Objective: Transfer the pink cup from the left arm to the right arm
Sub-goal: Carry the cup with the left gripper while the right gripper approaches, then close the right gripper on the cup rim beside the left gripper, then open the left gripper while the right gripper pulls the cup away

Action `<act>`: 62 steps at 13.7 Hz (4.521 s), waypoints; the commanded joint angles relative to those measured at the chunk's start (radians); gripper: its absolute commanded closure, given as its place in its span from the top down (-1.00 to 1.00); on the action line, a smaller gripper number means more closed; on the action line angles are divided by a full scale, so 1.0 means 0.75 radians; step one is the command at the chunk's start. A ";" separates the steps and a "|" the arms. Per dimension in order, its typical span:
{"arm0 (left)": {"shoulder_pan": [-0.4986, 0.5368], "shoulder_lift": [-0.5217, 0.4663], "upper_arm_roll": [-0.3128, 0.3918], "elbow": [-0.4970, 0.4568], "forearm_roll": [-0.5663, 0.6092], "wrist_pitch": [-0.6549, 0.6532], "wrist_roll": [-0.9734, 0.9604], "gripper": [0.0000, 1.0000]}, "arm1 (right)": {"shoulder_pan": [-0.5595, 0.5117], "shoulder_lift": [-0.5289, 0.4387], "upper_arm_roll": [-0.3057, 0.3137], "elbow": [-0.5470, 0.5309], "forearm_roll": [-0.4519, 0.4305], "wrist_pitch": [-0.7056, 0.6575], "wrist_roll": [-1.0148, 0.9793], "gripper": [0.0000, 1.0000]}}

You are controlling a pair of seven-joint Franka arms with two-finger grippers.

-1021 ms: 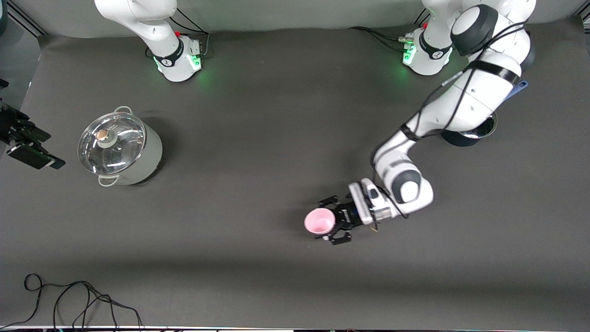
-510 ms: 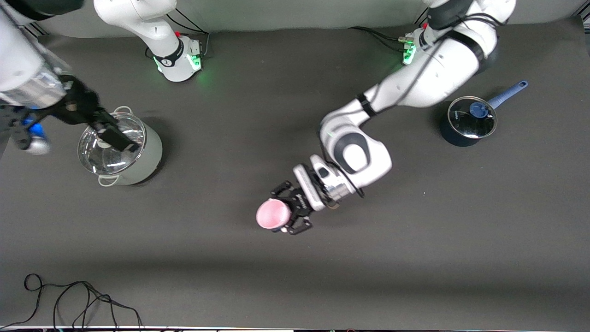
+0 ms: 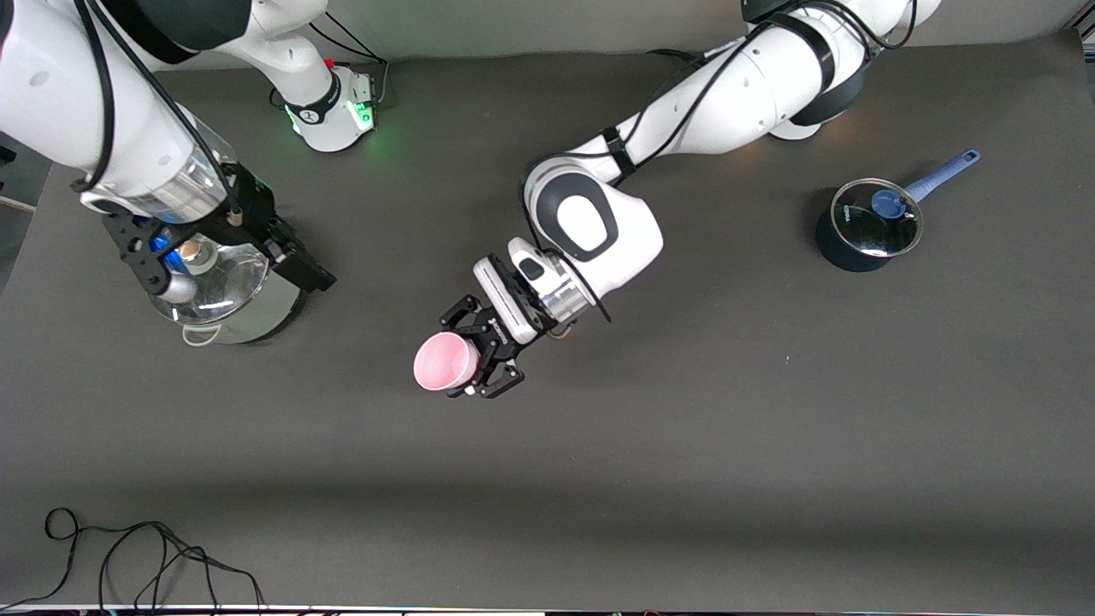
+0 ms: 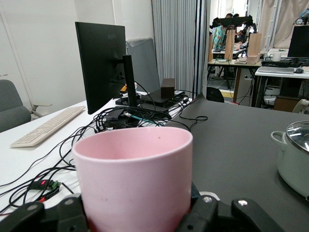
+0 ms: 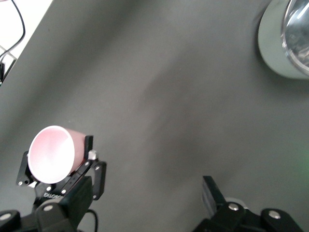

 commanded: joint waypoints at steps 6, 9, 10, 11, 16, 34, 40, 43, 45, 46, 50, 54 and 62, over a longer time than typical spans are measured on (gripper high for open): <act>-0.160 -0.035 0.122 0.073 -0.013 0.103 -0.193 -1.00 | -0.014 0.235 -0.027 0.217 0.167 0.037 0.040 0.99; -0.163 -0.045 0.118 0.073 -0.013 0.127 -0.199 -1.00 | -0.012 0.286 -0.018 0.219 0.179 0.068 0.047 0.99; -0.163 -0.045 0.115 0.073 -0.013 0.138 -0.199 -1.00 | -0.012 0.290 -0.016 0.217 0.179 0.091 0.049 0.99; -0.163 -0.045 0.115 0.073 -0.013 0.138 -0.199 -1.00 | -0.010 0.296 -0.012 0.217 0.179 0.103 0.065 0.99; -0.163 -0.045 0.113 0.073 -0.013 0.142 -0.199 -1.00 | 0.041 0.347 -0.008 0.223 0.179 0.105 0.071 0.99; -0.152 -0.066 0.103 0.063 -0.009 0.123 -0.232 -1.00 | 0.082 0.382 -0.010 0.256 0.161 0.097 0.065 -1.00; -0.097 -0.098 0.128 -0.014 0.167 0.119 -0.347 1.00 | 0.070 0.388 -0.022 0.284 0.122 0.105 0.053 -1.00; 0.078 -0.235 0.126 -0.304 0.323 -0.021 -0.342 1.00 | 0.056 0.413 -0.024 0.327 -0.006 0.134 0.049 -1.00; 0.240 -0.301 0.120 -0.430 0.432 -0.270 -0.342 1.00 | 0.017 0.415 -0.024 0.329 -0.080 0.158 0.020 -1.00; 0.301 -0.335 0.124 -0.483 0.465 -0.377 -0.342 1.00 | -0.016 0.413 -0.024 0.329 -0.101 0.160 -0.029 -1.00; 0.663 -0.491 0.134 -0.673 0.749 -0.981 -0.355 1.00 | -0.220 0.409 -0.026 0.327 -0.111 0.158 -0.418 -1.00; 0.992 -0.544 0.144 -0.556 1.304 -1.732 -0.663 1.00 | -0.422 0.390 -0.024 0.280 -0.240 0.144 -1.001 -1.00; 1.196 -0.961 0.152 -0.428 1.951 -2.613 -1.238 1.00 | -0.719 0.323 -0.035 0.143 -0.217 0.129 -2.068 -1.00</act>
